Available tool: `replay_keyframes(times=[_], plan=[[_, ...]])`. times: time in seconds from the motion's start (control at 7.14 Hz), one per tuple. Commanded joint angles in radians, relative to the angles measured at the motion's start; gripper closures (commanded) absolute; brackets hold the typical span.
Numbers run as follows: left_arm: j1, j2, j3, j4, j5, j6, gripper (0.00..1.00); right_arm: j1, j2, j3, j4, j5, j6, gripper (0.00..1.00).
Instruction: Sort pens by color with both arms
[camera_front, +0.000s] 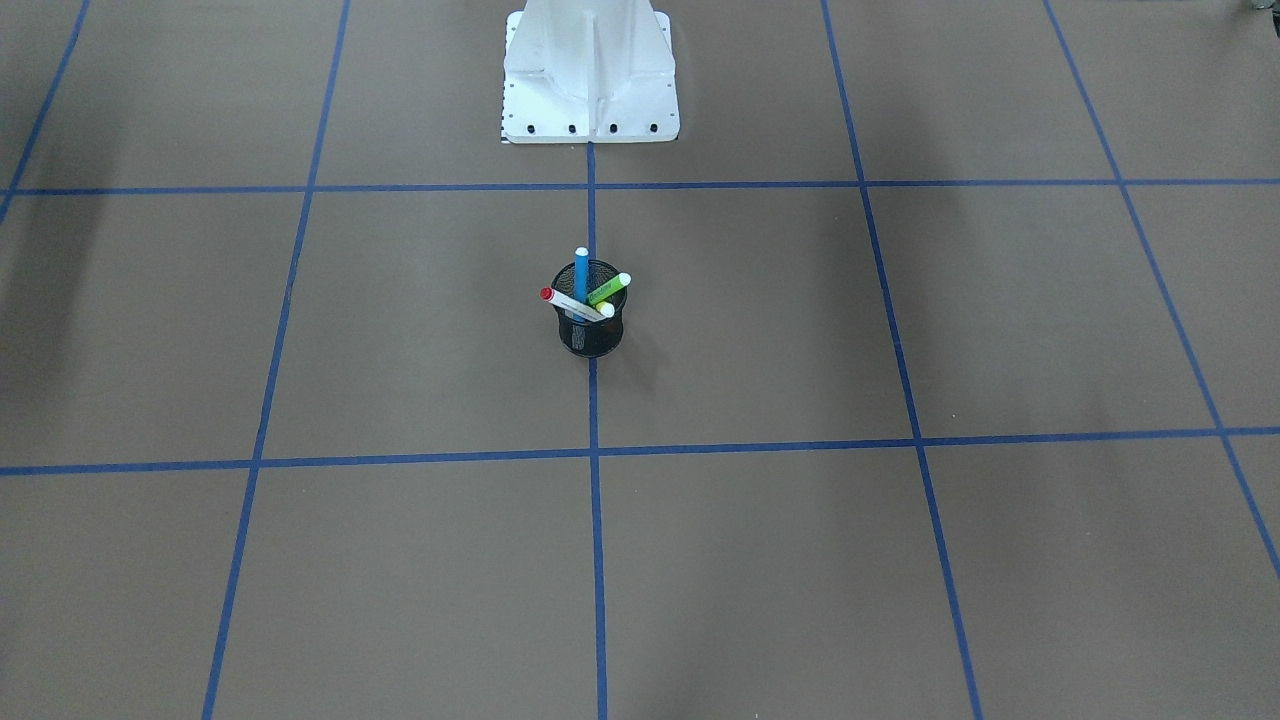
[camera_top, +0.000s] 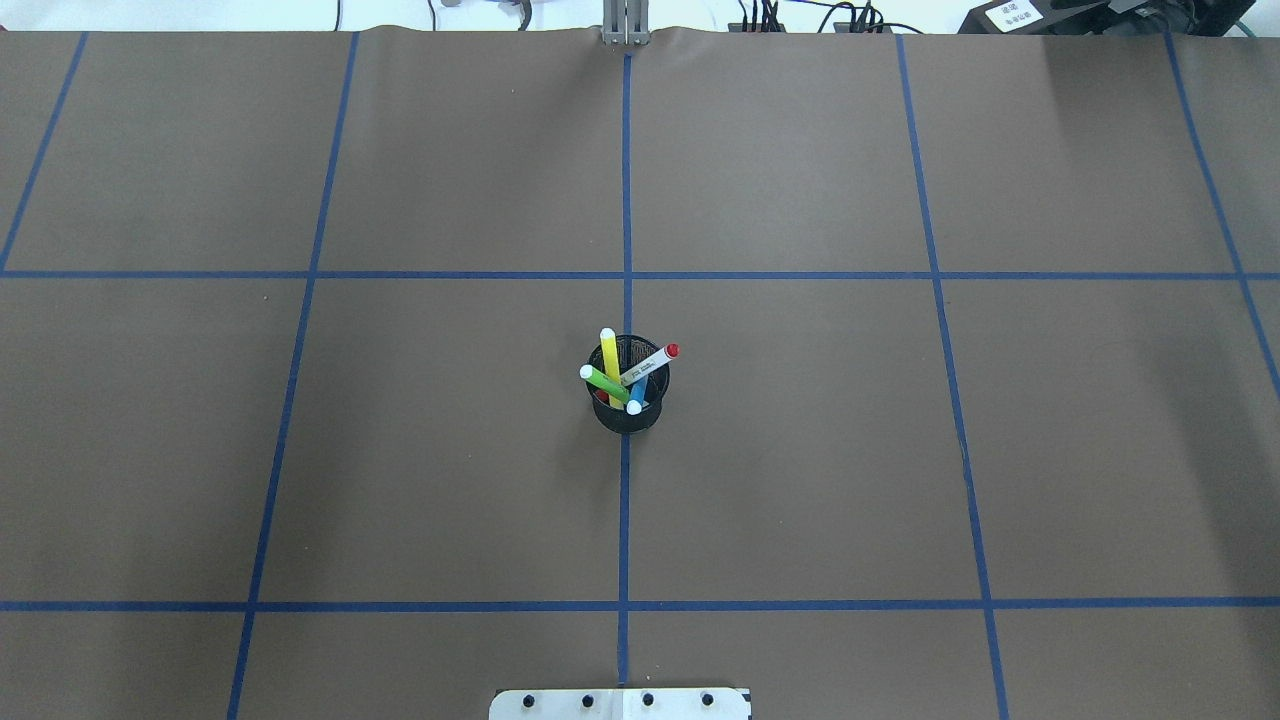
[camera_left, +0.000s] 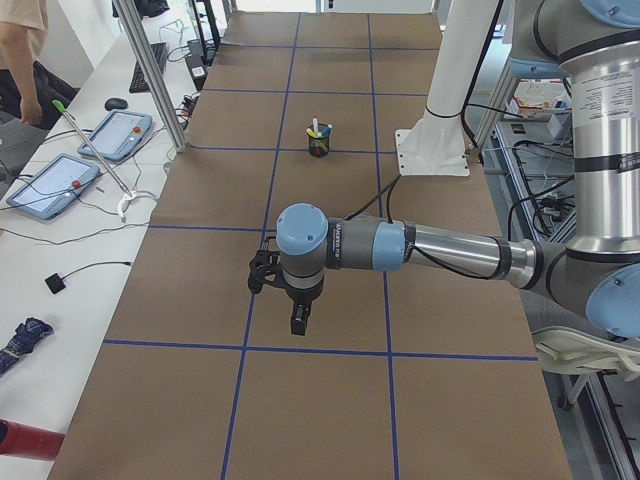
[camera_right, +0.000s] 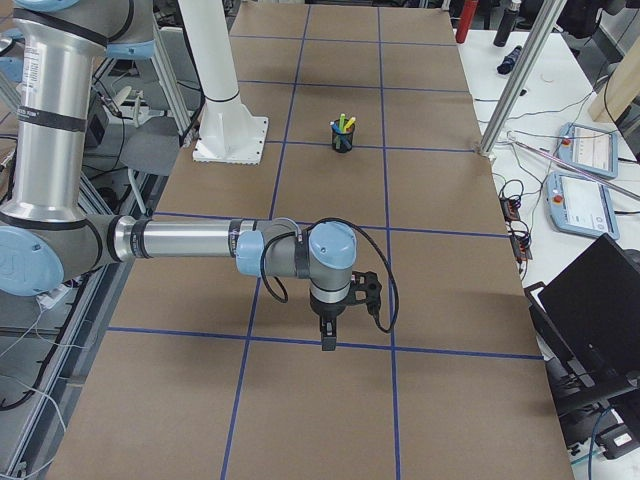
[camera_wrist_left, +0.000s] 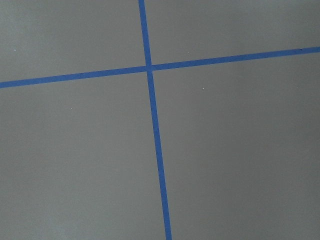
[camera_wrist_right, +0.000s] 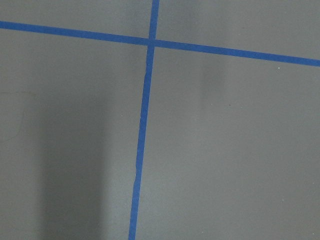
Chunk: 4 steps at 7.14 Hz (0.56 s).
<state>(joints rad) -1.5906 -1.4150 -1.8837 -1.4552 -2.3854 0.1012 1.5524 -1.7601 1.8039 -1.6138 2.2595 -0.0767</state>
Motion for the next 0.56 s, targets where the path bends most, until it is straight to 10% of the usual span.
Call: replay_keyframes(times=[0.0,0.42], plan=[[0.000,0.001,-0.012,0.001,0.000,-0.002,0.00,0.000,-0.001,0.000,0.000,0.000,0.000,0.00],[0.001,-0.001,-0.025,0.004,0.002,-0.006,0.00,0.000,-0.002,0.049,-0.002,0.006,0.000,0.00]])
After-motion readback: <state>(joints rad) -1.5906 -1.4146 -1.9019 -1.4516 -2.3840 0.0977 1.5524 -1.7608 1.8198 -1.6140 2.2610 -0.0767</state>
